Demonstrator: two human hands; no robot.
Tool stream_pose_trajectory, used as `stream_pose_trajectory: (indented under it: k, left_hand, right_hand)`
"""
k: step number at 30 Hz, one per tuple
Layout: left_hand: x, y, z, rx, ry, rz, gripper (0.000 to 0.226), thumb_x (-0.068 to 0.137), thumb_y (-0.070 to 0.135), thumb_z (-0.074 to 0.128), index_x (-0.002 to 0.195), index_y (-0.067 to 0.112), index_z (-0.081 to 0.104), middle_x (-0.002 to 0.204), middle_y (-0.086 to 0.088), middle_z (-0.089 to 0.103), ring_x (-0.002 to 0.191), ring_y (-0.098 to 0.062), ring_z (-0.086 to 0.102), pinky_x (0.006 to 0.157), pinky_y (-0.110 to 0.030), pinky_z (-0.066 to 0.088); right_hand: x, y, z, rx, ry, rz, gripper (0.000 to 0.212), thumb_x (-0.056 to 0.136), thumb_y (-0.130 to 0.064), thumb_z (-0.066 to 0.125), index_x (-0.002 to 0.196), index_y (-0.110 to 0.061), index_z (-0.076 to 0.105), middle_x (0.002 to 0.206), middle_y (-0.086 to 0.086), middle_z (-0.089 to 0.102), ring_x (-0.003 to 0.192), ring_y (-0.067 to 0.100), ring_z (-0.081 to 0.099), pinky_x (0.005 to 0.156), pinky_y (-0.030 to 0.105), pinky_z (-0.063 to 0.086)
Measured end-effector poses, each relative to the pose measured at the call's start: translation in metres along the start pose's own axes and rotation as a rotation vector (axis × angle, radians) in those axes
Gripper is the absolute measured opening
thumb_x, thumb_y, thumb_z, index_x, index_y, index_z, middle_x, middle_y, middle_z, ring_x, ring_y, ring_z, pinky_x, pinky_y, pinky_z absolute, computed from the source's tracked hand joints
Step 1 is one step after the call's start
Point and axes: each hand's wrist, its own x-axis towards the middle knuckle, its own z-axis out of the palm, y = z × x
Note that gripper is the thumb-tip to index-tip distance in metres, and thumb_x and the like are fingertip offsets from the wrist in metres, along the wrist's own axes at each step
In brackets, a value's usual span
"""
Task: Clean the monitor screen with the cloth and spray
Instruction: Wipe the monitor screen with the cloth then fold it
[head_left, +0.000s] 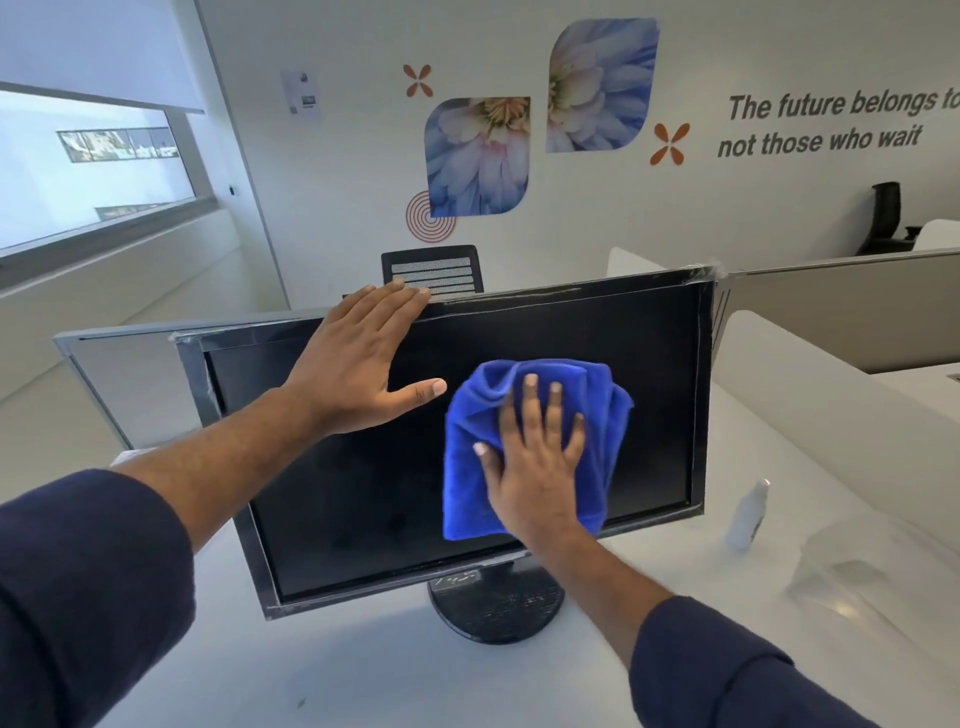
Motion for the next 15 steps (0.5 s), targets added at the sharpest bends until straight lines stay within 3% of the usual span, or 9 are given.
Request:
stream_pose_trajectory:
  k: [5, 8, 11, 15]
  left_hand:
    - [0.0, 0.002, -0.001, -0.015, -0.005, 0.002, 0.099, 0.086, 0.083, 0.027, 0.158, 0.015, 0.021, 0.162, -0.006, 0.033, 0.153, -0.021, 0.022, 0.126, -0.042, 0.014]
    - [-0.001, 0.001, 0.001, -0.016, -0.017, -0.008, 0.097, 0.088, 0.083, 0.024, 0.159, 0.019, 0.016, 0.164, -0.004, 0.028, 0.154, -0.02, 0.019, 0.126, -0.042, 0.011]
    - [-0.001, -0.002, 0.003, -0.009, -0.021, -0.015, 0.096, 0.088, 0.084, 0.022, 0.16, 0.021, 0.014, 0.165, -0.004, 0.026, 0.154, -0.021, 0.019, 0.126, -0.041, 0.008]
    - [0.002, 0.0, 0.004, -0.004, -0.018, -0.01, 0.096, 0.088, 0.084, 0.023, 0.16, 0.021, 0.015, 0.165, -0.004, 0.027, 0.153, -0.021, 0.02, 0.125, -0.039, 0.007]
  right_hand:
    - [-0.03, -0.076, 0.025, -0.013, -0.056, -0.433, 0.068, 0.097, -0.05, 0.044, 0.156, -0.03, 0.017, 0.166, 0.002, 0.006, 0.152, 0.033, -0.001, 0.117, 0.063, 0.003]
    - [-0.063, -0.083, 0.042, -0.065, -0.146, -0.651, 0.068, 0.098, -0.049, 0.043, 0.157, -0.032, 0.014, 0.167, -0.002, 0.003, 0.153, 0.028, 0.003, 0.117, 0.06, 0.016]
    - [-0.075, -0.064, 0.046, -0.083, -0.19, -0.694, 0.069, 0.099, -0.052, 0.04, 0.158, -0.032, 0.009, 0.167, -0.003, -0.001, 0.153, 0.023, 0.005, 0.116, 0.052, 0.029]
    - [-0.076, -0.02, 0.044, -0.135, -0.132, -0.633, 0.066, 0.101, -0.051, 0.036, 0.158, -0.031, 0.01, 0.167, -0.004, 0.004, 0.153, 0.023, 0.006, 0.118, 0.052, 0.014]
